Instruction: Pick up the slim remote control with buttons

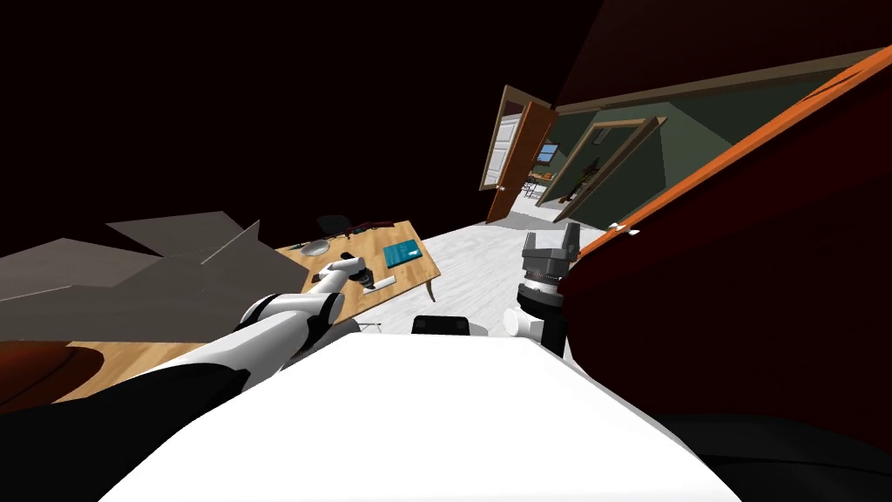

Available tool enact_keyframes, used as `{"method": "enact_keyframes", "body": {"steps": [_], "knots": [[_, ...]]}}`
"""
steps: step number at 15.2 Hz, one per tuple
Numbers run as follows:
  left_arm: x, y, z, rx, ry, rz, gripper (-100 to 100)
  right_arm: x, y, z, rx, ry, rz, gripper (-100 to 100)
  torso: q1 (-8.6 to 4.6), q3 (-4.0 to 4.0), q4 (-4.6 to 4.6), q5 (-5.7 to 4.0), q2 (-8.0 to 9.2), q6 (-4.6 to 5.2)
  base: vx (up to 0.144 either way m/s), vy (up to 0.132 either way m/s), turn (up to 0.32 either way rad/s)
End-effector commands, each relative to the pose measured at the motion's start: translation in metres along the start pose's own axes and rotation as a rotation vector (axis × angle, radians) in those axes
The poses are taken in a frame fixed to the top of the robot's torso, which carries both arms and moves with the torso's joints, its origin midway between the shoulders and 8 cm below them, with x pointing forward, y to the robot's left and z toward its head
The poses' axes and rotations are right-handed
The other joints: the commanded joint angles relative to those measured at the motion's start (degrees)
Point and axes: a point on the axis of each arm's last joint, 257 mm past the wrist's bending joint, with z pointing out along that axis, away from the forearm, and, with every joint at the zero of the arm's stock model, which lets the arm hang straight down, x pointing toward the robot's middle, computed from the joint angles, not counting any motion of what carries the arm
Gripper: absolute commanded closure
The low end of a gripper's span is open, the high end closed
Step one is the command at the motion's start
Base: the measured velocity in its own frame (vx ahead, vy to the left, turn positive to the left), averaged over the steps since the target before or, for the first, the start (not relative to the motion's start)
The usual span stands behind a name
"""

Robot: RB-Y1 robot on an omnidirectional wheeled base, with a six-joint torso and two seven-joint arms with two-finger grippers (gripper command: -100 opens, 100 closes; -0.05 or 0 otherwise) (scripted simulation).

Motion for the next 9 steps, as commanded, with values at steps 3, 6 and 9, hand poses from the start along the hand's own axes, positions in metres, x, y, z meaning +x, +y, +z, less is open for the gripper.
{"method": "enact_keyframes", "body": {"steps": [3,6,9], "knots": [[0.001,0.029,0.003,-0.107,0.005,-0.040,-100,0.000,0.000,0.000,0.000,0.000,0.000,0,0.01,0.00,0.00,0.00,-0.01,0.00,0.023,0.015,-0.072],[0.002,0.040,0.004,-0.144,0.007,-0.053,-100,0.000,0.000,0.000,0.000,0.000,0.000,0,0.08,-0.03,-0.01,0.02,-0.06,0.00,0.033,0.028,-0.066],[0.004,0.059,0.007,-0.203,0.010,-0.071,-100,0.000,0.000,0.000,0.000,0.000,0.000,0,0.04,-0.03,-0.01,0.01,-0.05,-0.01,0.031,0.019,-0.035]]}}
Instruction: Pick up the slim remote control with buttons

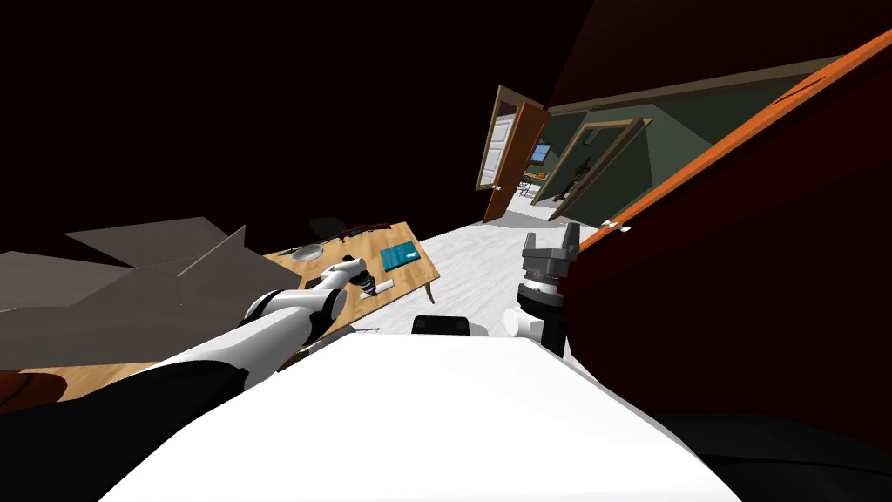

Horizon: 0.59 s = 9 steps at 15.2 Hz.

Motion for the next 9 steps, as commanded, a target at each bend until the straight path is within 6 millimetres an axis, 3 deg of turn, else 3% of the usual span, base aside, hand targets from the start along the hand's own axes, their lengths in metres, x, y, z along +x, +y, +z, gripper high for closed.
{"method": "enact_keyframes", "body": {"steps": [1,4,7,8,9], "knots": [[0.000,0.015,0.005,-0.044,0.001,-0.011,-100,0.000,0.000,0.000,0.000,0.000,0.000,0,0.00,0.00,0.00,0.00,0.00,0.00,0.051,0.036,-0.059],[0.000,0.018,0.007,-0.049,0.000,-0.012,-100,0.000,0.000,0.000,0.000,0.000,0.000,0,0.09,-0.06,-0.02,0.02,-0.10,0.00,0.054,0.039,-0.028],[0.004,0.034,0.028,-0.044,0.002,-0.010,-100,0.000,0.000,0.000,0.000,0.000,0.000,0,0.04,-0.01,-0.01,0.02,-0.01,-0.02,0.035,0.029,0.013],[0.003,0.030,0.022,-0.049,0.001,-0.010,-100,0.000,0.000,0.000,0.000,0.000,0.000,0,0.06,-0.02,-0.01,0.02,-0.02,-0.02,0.025,0.023,0.004],[0.003,0.030,0.023,-0.047,0.001,-0.010,100,0.000,0.000,0.000,0.000,0.000,0.000,0,0.03,0.00,0.00,0.01,0.01,-0.01,0.009,0.008,-0.001]]}}
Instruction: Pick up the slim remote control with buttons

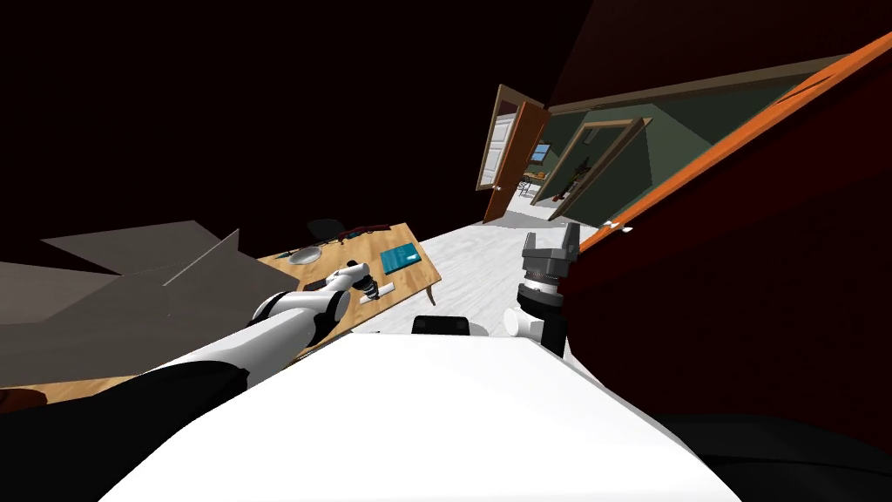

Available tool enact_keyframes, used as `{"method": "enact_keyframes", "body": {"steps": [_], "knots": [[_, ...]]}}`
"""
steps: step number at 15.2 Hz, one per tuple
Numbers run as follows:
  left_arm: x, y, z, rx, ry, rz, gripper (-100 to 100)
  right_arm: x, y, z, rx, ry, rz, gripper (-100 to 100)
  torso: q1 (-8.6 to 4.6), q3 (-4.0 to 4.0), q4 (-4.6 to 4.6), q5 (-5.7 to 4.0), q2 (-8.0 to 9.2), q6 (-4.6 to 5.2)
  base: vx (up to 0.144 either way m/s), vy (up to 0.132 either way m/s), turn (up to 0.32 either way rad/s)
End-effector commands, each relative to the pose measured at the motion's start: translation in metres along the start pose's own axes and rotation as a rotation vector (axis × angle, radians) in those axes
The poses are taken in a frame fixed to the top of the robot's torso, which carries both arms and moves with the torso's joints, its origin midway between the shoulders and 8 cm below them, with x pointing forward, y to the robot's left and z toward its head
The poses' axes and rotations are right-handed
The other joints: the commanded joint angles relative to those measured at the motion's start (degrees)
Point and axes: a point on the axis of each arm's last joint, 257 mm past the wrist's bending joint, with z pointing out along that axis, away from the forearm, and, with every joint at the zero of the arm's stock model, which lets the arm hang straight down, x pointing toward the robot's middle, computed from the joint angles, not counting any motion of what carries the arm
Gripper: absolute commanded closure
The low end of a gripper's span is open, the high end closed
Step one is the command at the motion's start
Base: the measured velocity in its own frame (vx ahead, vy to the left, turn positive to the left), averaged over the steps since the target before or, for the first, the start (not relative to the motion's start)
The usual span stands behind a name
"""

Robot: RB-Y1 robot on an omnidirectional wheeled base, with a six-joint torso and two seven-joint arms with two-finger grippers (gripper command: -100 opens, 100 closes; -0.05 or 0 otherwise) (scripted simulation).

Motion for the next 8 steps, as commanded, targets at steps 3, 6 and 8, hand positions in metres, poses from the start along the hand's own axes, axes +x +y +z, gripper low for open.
{"method": "enact_keyframes", "body": {"steps": [3,6,8], "knots": [[0.000,0.001,0.000,-0.003,0.000,0.000,100,0.000,0.000,0.000,0.000,0.000,0.000,0,0.04,-0.01,0.00,0.02,-0.01,0.02,0.000,0.000,0.000],[-0.002,-0.008,-0.012,-0.004,-0.001,-0.002,100,0.000,0.000,0.000,0.000,0.000,0.000,0,0.01,0.02,0.03,-0.01,0.01,0.04,-0.017,-0.015,-0.011],[-0.002,-0.008,-0.011,-0.001,0.000,-0.003,100,0.000,0.000,0.000,0.000,0.000,0.000,0,-0.07,0.06,0.03,-0.02,0.10,0.03,-0.030,-0.021,-0.010]]}}
